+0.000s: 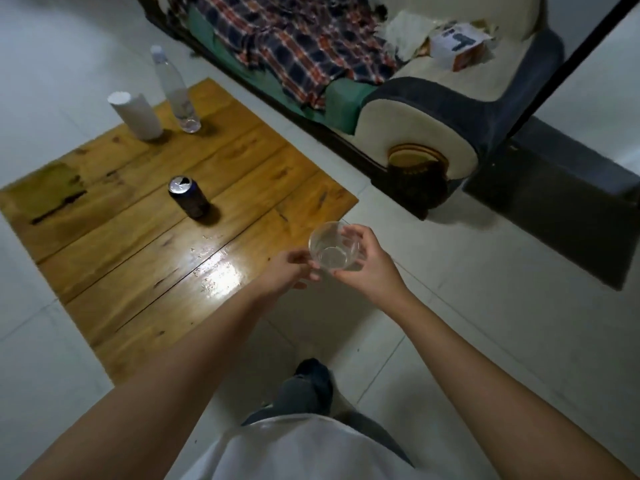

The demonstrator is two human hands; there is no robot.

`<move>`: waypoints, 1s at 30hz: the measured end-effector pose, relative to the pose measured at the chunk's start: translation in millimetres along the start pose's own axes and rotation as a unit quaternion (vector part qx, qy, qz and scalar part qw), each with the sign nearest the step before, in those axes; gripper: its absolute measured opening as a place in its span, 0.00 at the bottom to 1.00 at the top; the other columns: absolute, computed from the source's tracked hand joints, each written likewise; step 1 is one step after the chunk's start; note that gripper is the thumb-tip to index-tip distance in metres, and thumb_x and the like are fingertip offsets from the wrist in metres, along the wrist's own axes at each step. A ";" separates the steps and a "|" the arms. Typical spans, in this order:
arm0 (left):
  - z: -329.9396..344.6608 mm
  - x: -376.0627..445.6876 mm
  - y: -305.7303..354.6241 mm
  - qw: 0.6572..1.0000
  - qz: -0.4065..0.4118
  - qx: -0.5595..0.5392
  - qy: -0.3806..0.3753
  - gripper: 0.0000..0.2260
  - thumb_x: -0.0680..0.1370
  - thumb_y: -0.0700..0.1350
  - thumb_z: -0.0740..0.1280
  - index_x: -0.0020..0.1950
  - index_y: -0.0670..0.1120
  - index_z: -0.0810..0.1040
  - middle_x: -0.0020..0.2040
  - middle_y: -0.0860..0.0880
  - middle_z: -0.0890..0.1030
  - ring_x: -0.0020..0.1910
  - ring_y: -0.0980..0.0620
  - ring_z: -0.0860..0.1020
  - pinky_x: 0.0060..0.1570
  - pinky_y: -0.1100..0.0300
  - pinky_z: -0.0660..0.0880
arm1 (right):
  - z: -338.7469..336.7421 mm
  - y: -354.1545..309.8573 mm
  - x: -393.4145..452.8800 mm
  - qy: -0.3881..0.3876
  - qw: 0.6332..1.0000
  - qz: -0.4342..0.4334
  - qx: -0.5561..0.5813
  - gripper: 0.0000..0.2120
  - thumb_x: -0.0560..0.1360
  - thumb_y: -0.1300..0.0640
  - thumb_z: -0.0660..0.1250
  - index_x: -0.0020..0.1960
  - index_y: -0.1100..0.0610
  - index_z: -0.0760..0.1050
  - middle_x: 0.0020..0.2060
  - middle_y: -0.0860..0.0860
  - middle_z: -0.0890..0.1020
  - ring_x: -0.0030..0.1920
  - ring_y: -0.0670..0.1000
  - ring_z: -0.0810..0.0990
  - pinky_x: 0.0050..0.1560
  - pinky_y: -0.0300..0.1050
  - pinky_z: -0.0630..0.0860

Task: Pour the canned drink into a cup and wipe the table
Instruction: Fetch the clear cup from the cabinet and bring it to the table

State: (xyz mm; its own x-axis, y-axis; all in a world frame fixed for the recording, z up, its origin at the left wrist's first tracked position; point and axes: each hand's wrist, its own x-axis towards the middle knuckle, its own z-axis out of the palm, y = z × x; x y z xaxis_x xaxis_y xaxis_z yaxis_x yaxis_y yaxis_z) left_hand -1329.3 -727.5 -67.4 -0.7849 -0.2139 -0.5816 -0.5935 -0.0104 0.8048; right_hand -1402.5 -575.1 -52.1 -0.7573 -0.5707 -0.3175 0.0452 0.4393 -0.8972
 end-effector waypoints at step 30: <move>-63.1 78.8 27.3 0.883 -0.093 -0.261 0.379 0.19 0.74 0.34 0.63 0.64 0.46 0.71 0.48 0.51 0.79 0.45 0.53 0.81 0.50 0.53 0.76 | 50.6 -76.6 242.2 -0.420 0.888 -0.145 -0.119 0.32 0.65 0.59 0.75 0.64 0.51 0.64 0.60 0.43 0.71 0.61 0.44 0.72 0.60 0.45 0.73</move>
State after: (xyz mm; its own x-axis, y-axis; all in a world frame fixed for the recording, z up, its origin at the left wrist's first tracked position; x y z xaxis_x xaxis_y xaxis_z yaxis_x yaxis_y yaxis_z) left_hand -1396.2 -806.3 -83.8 -0.2205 -0.7513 -0.6220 -0.3817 -0.5204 0.7639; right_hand -1556.4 -782.0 -75.8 0.0424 -0.9563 -0.2895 -0.2870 0.2659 -0.9203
